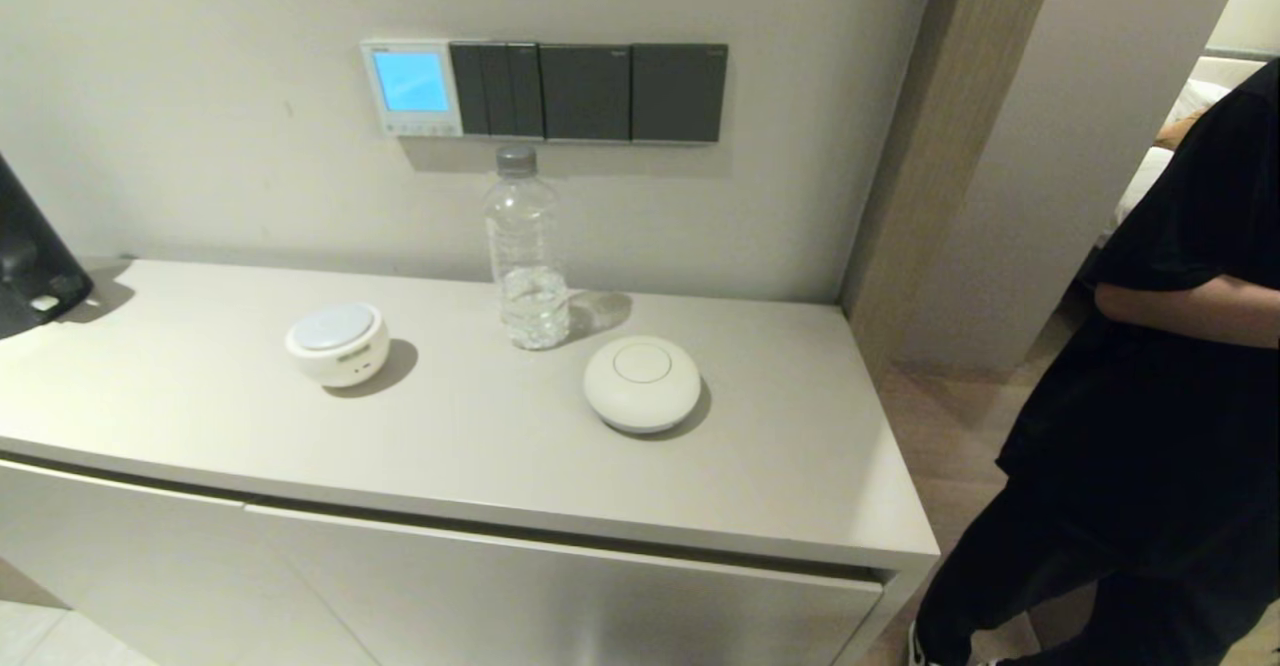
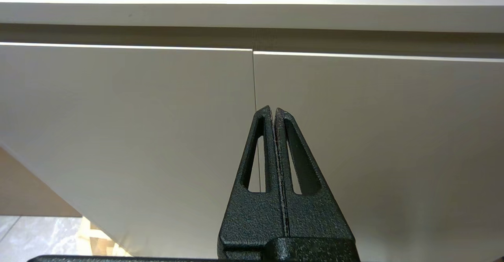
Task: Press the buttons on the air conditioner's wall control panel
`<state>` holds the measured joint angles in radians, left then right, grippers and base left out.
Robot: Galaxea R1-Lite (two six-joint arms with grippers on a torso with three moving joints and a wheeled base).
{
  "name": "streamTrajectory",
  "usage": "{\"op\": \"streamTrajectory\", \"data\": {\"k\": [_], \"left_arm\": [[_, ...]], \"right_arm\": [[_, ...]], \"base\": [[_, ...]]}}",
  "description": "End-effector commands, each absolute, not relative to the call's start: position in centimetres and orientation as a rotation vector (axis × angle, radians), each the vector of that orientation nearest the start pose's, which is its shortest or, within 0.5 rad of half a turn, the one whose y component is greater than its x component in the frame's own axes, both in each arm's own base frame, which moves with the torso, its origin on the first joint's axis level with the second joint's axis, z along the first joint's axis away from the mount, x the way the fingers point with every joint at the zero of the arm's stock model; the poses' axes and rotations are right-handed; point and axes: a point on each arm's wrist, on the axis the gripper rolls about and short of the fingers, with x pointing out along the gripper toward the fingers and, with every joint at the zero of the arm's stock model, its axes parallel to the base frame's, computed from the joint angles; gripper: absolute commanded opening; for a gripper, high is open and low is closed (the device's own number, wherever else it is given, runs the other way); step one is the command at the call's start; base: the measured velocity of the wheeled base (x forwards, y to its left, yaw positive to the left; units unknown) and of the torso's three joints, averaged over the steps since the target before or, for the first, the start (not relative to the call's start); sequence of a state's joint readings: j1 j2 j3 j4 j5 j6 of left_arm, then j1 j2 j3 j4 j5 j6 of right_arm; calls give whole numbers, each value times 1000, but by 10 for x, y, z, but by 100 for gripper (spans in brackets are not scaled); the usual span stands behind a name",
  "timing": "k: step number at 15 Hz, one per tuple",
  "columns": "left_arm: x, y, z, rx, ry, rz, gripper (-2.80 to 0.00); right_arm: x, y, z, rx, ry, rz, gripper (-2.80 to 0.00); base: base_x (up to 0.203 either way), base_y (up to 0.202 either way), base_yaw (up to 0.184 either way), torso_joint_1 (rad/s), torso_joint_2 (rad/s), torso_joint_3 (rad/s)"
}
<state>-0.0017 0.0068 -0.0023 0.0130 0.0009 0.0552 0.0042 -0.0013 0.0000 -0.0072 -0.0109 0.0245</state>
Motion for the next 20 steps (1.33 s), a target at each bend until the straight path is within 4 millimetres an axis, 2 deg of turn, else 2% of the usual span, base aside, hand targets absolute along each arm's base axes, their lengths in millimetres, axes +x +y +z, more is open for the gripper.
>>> {"op": "streamTrajectory", "data": {"k": [1, 20], "left_arm": [[-23, 0, 74, 52, 21, 1, -280], [-23, 0, 74, 14, 15, 3, -280]], "right_arm": [[-23, 0, 75, 25, -5, -6, -280], [-23, 0, 75, 25, -5, -8, -280]], "base": [[0, 0, 0, 0, 0, 0], [0, 0, 0, 0, 0, 0]]}}
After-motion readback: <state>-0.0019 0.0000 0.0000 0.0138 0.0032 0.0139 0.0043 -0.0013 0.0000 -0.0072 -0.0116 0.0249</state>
